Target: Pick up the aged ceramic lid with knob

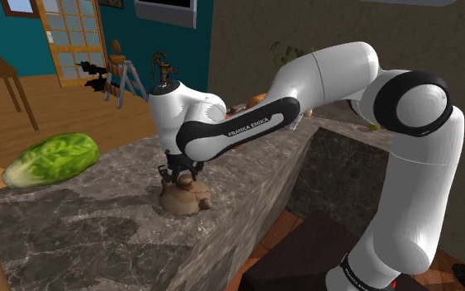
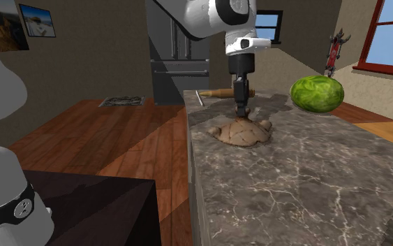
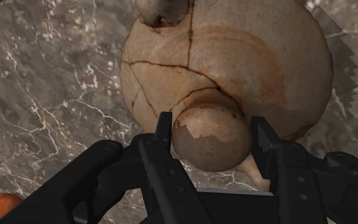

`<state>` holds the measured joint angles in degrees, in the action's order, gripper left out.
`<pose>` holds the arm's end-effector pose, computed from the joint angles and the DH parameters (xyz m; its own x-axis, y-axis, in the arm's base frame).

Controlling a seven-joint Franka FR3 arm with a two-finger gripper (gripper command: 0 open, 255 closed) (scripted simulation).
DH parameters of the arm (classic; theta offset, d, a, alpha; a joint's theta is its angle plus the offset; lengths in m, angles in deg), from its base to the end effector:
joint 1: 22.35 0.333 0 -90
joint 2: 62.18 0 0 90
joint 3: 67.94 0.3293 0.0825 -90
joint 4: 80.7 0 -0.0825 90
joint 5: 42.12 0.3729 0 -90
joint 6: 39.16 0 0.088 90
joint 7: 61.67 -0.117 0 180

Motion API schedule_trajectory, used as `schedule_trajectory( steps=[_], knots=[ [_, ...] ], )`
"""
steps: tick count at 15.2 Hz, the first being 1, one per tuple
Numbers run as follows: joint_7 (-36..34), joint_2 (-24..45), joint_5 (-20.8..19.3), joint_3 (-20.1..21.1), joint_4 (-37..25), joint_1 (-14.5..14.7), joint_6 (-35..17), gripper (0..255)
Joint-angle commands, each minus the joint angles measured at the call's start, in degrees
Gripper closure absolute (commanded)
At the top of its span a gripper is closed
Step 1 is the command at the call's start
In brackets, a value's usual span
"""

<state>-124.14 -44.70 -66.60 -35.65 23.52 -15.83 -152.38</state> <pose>0.5073 0.3394 0.3951 0.9656 -0.2202 0.1384 -0.2443 -0.9506 0.1916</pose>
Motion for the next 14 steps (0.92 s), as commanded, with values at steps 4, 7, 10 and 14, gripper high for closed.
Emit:
schedule_trajectory(
  steps=[4,7,10,14],
  knots=[
    [1.3,-1.4,1.2,0.4,-2.0,-0.2,2.9,255],
    [2.1,-2.1,1.9,0.6,-3.3,-0.2,4.8,255],
    [2.8,-2.8,2.5,0.8,-4.8,-0.2,6.7,255],
    [3.3,-3.2,2.8,0.9,-6.0,-0.2,8.1,255]
  ],
)
